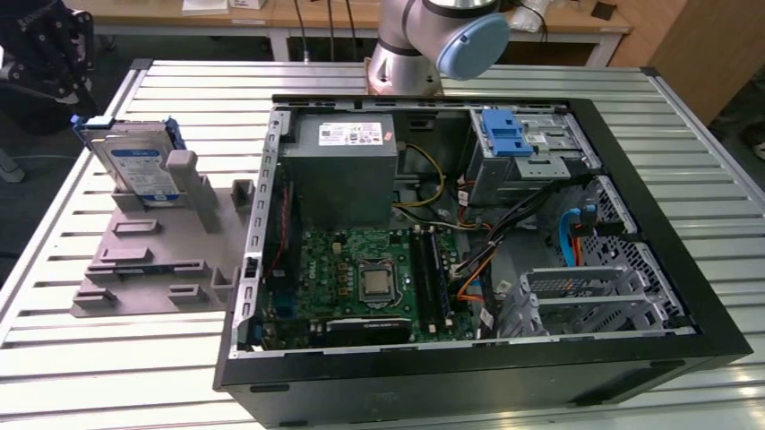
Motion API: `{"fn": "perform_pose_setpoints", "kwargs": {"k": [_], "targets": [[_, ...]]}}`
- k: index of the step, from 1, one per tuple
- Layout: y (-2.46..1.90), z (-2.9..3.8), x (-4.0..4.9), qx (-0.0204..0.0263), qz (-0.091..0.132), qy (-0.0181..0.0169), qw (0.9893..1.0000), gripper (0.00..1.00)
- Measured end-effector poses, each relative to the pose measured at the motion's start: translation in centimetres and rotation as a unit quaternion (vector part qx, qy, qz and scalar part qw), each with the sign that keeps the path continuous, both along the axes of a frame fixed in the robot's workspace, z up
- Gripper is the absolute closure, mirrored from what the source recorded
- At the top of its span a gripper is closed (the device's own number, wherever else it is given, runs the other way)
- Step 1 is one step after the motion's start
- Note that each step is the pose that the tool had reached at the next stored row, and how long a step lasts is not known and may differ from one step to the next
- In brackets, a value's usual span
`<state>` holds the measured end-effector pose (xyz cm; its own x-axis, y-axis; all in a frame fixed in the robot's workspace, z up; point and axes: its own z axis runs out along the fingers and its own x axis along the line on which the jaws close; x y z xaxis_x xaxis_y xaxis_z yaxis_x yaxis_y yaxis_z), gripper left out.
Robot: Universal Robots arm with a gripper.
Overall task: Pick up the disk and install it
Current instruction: 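Pick up the disk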
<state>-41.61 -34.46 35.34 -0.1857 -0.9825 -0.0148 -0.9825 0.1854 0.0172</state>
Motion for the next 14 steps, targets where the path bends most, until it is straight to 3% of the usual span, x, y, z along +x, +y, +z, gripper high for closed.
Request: {"fn": "perform_pose_setpoints", "kwargs": {"k": [5,8,14], "targets": [[0.05,-0.01,0.01,-0.0001,0.0,0.0,1.0,0.84],[0.25,-0.08,0.0,-0.0002,0.005,0.0,1.0,0.71],[0.41,-0.44,0.0,-0.0002,0.04,0.0,0.9992,0.48]]}}
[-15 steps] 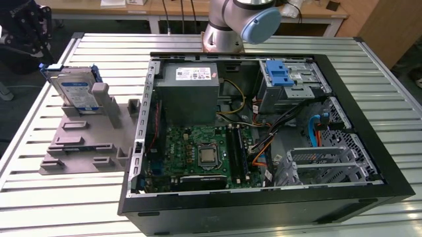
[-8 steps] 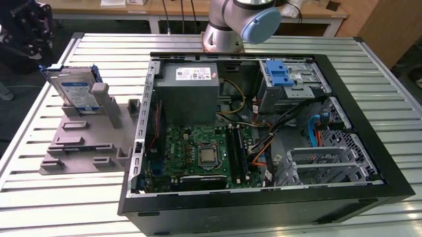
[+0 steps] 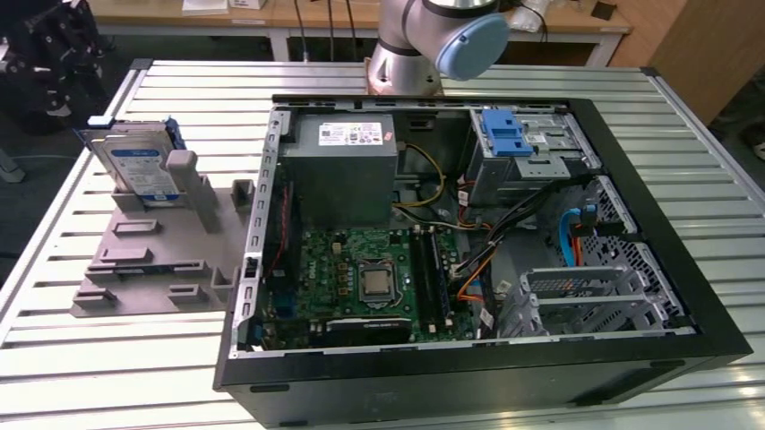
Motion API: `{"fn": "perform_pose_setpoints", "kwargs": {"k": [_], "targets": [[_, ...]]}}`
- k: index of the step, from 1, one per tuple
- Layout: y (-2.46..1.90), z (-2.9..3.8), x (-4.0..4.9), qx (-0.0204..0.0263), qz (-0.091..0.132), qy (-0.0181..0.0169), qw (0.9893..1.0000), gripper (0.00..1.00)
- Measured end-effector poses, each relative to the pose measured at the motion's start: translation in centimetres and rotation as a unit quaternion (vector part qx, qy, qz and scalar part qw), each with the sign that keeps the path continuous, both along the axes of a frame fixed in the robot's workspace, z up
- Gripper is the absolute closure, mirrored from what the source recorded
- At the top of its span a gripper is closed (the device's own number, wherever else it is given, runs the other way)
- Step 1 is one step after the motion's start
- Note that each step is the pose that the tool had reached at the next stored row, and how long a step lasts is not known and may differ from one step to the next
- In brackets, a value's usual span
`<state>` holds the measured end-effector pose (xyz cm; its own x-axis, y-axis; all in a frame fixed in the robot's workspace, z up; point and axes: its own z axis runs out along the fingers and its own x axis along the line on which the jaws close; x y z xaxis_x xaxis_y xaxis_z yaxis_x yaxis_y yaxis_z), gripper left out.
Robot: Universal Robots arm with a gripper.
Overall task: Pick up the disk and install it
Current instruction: 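Pick up the disk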
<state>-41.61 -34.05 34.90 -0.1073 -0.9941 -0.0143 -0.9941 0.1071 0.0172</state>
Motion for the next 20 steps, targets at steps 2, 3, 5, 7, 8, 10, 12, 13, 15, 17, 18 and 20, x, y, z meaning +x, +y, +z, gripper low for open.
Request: {"fn": "perform_pose_setpoints", "kwargs": {"k": [2,3,5,7,8,10,12,13,15,17,18,20], "targets": [[0.05,-0.18,-0.06,-0.0001,0.005,-0.0006,1.0,0.42],[0.08,-0.28,-0.11,-0.0004,0.006,-0.001,1.0,0.42],[0.13,-0.52,-0.28,-0.0017,0.007,-0.002,1.0,0.42],[0.2,-0.71,-0.4,-0.0034,0.008,-0.0035,1.0,0.42],[0.24,-0.79,-0.46,-0.0045,0.008,-0.0045,0.9999,0.42],[0.36,-0.96,-0.56,-0.008,0.008,-0.0076,0.9999,0.42],[0.49,-1.11,-0.67,-0.0109,0.008,-0.0103,0.9999,0.42],[0.57,-1.18,-0.75,-0.012,0.009,-0.0117,0.9998,0.42],[0.75,-1.28,-0.85,-0.0132,0.009,-0.0134,0.9998,0.42],[0.95,-1.36,-0.96,-0.0134,0.009,-0.0143,0.9998,0.42],[1.05,-1.4,-1.02,-0.0135,0.009,-0.0146,0.9998,0.42],[1.17,-1.49,-1.15,-0.0138,0.009,-0.015,0.9998,0.42]]}}
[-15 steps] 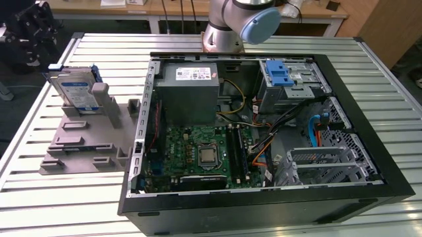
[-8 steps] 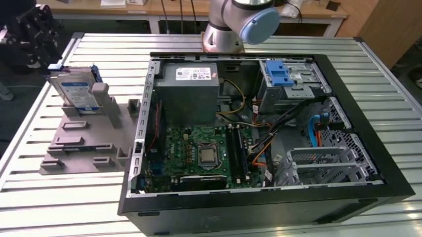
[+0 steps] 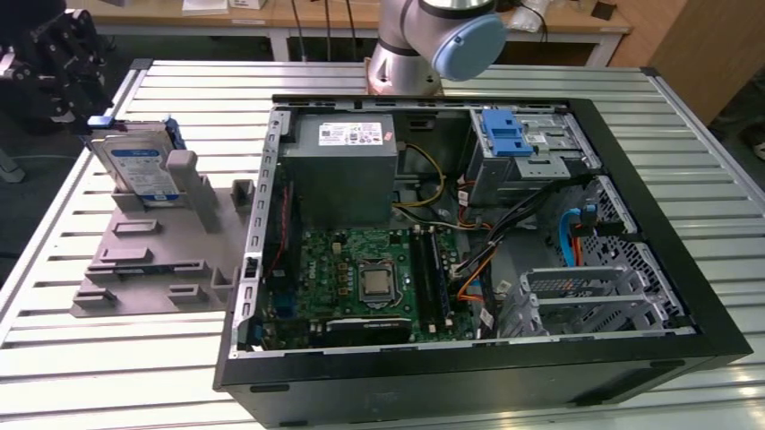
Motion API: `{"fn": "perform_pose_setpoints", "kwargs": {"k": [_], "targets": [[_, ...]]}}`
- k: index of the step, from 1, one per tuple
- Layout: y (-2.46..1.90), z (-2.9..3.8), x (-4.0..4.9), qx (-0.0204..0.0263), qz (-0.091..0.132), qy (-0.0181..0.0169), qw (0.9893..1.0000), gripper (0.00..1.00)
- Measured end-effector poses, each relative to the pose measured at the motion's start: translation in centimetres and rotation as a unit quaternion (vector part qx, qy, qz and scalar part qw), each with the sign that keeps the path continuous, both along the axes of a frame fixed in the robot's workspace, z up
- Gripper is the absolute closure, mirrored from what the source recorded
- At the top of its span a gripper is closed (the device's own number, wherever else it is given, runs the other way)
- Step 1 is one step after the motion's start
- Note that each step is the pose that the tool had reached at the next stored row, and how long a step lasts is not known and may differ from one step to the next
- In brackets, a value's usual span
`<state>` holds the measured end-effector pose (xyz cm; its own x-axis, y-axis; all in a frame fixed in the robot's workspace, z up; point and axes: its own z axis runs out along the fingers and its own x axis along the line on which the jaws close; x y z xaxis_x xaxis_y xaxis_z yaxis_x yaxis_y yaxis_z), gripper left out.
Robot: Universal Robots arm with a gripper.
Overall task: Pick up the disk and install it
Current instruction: 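Pick up the disk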
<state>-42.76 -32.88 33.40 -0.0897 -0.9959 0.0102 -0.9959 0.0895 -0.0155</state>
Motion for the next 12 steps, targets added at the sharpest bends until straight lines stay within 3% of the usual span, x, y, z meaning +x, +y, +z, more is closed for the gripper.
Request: {"fn": "perform_pose_setpoints", "kwargs": {"k": [12], "targets": [[0.11,-0.96,-0.39,-0.0016,0.0,-0.0009,1.0,0.42]]}}
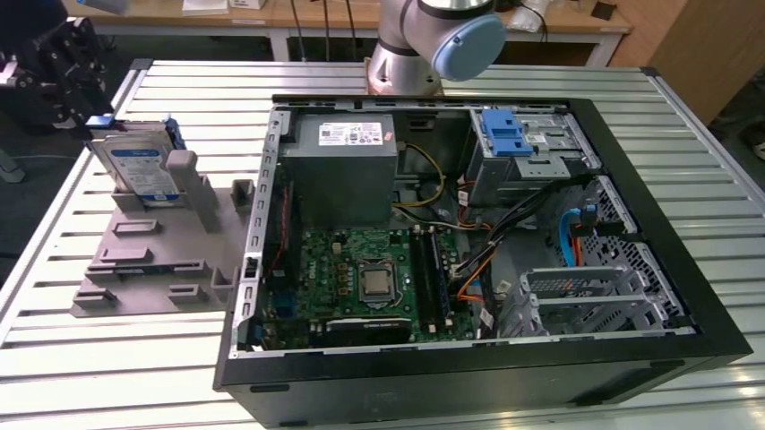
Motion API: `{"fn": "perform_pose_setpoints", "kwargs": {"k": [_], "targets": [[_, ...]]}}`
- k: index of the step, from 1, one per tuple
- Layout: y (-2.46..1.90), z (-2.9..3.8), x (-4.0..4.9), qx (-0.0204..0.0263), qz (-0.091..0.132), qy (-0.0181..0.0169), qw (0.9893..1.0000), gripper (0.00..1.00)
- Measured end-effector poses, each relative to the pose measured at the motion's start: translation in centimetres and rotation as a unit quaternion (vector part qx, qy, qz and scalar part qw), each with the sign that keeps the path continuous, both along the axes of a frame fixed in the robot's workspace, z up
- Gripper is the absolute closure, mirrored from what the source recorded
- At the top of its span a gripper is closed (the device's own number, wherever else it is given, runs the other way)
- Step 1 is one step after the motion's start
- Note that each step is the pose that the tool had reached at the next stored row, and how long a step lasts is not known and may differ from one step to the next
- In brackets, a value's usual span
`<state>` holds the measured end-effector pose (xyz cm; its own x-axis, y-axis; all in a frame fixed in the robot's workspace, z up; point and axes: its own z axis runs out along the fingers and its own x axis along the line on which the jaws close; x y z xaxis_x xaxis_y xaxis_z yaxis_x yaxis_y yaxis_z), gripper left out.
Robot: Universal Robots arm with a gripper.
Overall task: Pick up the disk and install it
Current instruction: 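Pick up the disk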
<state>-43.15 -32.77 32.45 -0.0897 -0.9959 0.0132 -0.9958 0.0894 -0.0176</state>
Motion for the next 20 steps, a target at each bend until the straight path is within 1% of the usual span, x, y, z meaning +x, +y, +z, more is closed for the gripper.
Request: {"fn": "perform_pose_setpoints", "kwargs": {"k": [4,5,8,15,20], "targets": [[0.0,-0.34,-0.02,0.0,0.0,-0.0001,1.0,0.42],[0.01,-0.74,-0.02,0.0,0.0,-0.0001,1.0,0.42],[0.02,-1.0,-0.02,-0.0001,0.0,-0.0001,1.0,0.42],[0.03,-1.07,-0.01,-0.0003,0.0,-0.0001,1.0,0.42],[0.03,-1.34,0.05,-0.0003,0.0,-0.0001,1.0,0.42]]}}
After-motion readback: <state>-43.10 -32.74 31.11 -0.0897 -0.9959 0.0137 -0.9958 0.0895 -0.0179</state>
